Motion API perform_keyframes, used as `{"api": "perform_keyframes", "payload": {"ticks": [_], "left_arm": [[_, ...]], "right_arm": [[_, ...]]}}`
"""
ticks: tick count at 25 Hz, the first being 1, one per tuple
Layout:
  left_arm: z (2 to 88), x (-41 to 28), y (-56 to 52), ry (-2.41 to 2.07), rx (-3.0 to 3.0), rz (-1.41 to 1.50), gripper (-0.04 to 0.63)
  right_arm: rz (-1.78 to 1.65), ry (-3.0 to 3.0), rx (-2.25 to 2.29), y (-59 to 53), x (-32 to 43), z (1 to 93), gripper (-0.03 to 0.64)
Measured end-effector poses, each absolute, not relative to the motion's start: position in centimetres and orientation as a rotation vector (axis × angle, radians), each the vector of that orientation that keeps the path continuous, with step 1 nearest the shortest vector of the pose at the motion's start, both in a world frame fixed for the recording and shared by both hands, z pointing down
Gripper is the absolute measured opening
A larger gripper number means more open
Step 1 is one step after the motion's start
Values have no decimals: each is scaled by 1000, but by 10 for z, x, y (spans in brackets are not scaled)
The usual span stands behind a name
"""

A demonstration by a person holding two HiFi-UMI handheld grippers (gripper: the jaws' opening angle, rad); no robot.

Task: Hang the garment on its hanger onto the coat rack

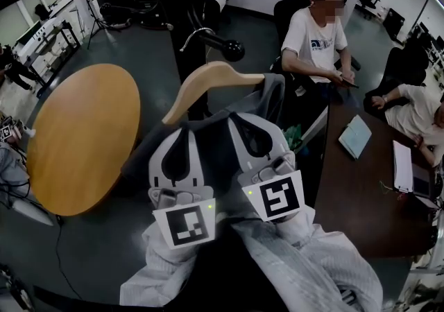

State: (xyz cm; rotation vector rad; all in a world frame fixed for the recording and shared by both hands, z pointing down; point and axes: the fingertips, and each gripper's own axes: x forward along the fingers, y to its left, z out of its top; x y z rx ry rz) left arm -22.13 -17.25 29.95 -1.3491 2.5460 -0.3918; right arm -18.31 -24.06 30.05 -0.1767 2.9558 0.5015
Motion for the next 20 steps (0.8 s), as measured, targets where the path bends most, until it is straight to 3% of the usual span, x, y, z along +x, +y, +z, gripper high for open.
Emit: {"api": "perform_keyframes", "payload": {"ticks": [20], "left_arm": [[301,-227,-171,2565,-1303,-410,5]], "right_arm": [[396,2961,-94,-239,-188,304,0]]}}
